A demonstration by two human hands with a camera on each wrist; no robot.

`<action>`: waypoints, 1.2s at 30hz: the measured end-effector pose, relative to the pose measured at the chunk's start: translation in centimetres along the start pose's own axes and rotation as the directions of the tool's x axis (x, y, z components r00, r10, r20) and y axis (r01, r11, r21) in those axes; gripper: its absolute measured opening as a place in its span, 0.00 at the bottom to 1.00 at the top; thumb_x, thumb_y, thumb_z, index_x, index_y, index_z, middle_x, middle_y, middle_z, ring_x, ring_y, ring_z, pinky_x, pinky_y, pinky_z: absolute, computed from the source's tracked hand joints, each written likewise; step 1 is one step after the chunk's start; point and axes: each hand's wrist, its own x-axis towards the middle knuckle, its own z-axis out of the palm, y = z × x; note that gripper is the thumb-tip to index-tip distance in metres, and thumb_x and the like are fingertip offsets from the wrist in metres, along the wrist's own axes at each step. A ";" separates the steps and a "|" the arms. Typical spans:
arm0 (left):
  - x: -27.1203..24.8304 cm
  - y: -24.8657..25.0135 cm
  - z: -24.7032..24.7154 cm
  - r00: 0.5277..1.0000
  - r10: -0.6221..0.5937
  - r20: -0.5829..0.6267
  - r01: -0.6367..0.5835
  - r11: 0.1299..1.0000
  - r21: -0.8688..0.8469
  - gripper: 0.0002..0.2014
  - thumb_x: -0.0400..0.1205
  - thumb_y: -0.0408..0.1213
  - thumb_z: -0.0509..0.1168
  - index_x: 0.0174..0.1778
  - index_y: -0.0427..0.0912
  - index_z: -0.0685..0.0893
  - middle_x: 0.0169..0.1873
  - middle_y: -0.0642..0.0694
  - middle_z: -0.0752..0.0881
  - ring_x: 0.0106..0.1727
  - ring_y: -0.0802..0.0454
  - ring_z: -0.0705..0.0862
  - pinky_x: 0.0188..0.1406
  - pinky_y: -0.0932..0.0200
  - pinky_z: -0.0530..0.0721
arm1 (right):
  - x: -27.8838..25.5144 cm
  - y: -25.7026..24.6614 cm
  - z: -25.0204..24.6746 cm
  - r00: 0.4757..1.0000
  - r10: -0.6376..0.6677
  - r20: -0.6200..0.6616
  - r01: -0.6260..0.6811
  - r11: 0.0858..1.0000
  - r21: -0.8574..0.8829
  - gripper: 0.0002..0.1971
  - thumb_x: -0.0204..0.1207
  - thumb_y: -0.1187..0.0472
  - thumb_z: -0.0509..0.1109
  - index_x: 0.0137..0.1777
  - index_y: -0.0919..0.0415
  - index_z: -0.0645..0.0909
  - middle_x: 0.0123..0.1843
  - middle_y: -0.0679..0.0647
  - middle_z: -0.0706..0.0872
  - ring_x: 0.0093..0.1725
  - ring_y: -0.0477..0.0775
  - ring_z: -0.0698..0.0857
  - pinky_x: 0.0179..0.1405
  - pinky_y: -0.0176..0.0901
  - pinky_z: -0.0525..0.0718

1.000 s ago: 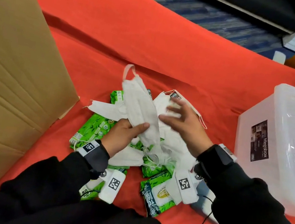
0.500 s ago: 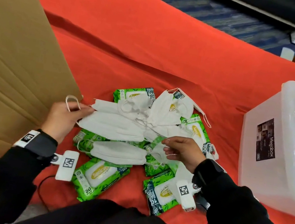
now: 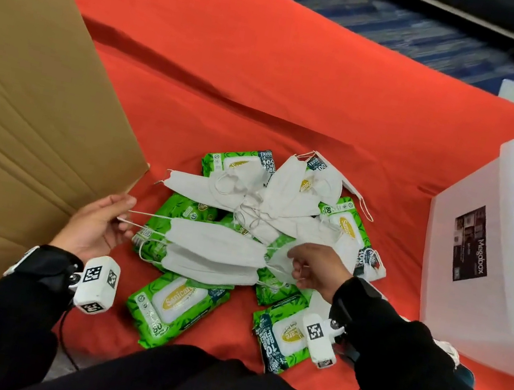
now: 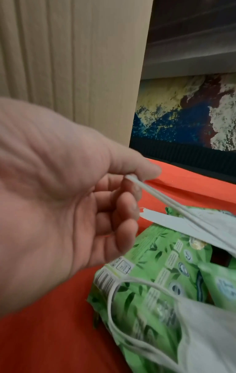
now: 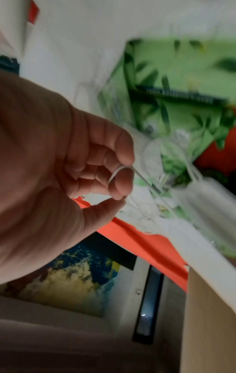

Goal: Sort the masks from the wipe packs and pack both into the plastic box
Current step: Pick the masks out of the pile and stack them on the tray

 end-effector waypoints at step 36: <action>5.2 -1.6 9.3 0.799 0.280 0.532 -0.537 -0.064 0.841 0.20 0.78 0.42 0.75 0.66 0.55 0.83 0.68 0.53 0.79 0.67 0.51 0.77 0.69 0.48 0.76 | 5.5 -0.8 6.7 0.843 -0.538 0.002 0.104 0.160 -0.982 0.32 0.73 0.44 0.73 0.76 0.51 0.72 0.70 0.55 0.77 0.67 0.63 0.78 0.60 0.55 0.75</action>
